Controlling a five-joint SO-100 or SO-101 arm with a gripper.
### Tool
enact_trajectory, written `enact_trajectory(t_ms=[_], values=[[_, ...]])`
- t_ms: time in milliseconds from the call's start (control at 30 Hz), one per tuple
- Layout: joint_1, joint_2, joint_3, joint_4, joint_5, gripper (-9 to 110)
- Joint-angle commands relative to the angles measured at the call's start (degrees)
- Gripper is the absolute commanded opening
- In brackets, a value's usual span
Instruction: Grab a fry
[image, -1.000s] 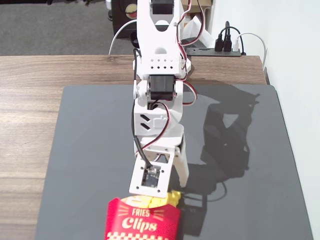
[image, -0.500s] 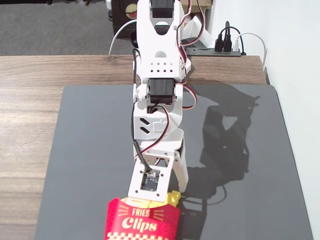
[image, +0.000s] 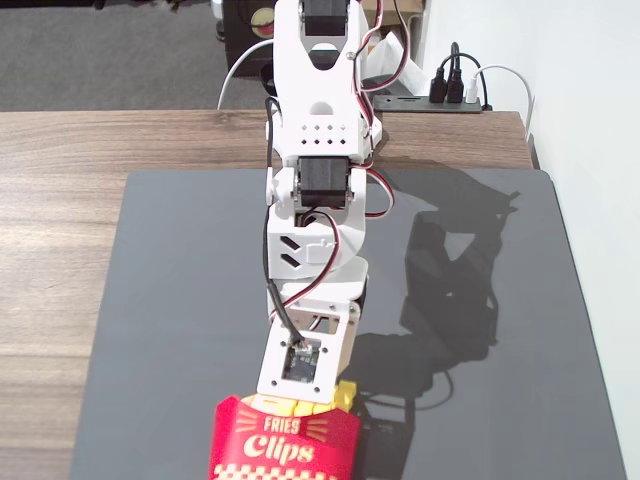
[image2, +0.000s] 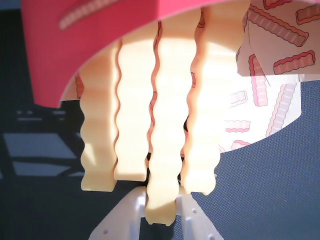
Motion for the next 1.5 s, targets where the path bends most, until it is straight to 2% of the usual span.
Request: enact_trajectory(t_ms=[0, 233, 733, 933, 1467], values=[[0.4, 0.9, -2.5, 0.6, -0.4, 1], [0.4, 6.2, 1.8, 3.6, -2.5, 1], [1.9, 30.8, 30.4, 1.7, -7.6, 1], [3.1, 41.7, 38.4, 5.3, -9.1, 1], [5.5, 61.7, 29.6, 28.6, -13.7, 1]])
